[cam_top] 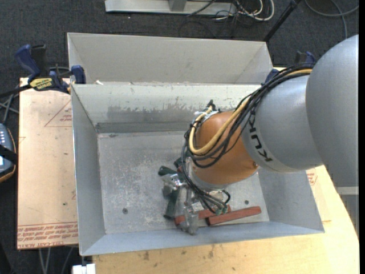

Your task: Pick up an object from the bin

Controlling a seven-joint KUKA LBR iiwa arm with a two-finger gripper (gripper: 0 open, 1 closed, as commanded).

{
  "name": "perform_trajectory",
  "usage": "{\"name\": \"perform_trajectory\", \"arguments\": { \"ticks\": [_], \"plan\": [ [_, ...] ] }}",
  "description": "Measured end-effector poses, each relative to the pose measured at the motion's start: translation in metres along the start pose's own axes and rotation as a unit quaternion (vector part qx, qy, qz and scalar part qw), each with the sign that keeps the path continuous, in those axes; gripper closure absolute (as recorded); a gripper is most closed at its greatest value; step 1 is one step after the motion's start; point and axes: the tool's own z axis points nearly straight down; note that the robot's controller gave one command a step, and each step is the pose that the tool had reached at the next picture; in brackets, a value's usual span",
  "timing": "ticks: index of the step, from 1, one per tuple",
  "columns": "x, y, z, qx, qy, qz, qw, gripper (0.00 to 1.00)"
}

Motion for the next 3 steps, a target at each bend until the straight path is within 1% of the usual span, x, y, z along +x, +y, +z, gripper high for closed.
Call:
{"name": "perform_trajectory", "arguments": {
  "ticks": [1, 2, 3],
  "plan": [
    [0.008, -0.021, 0.008, 0.000, 0.0028, -0.166, 0.9861, 1.00],
    [0.008, -0.021, 0.008, 0.000, 0.0028, -0.166, 0.9861, 1.00],
    [-0.024, -0.016, -0.147, 0.000, 0.0019, -0.189, 0.9820, 1.00]
  ]
}}
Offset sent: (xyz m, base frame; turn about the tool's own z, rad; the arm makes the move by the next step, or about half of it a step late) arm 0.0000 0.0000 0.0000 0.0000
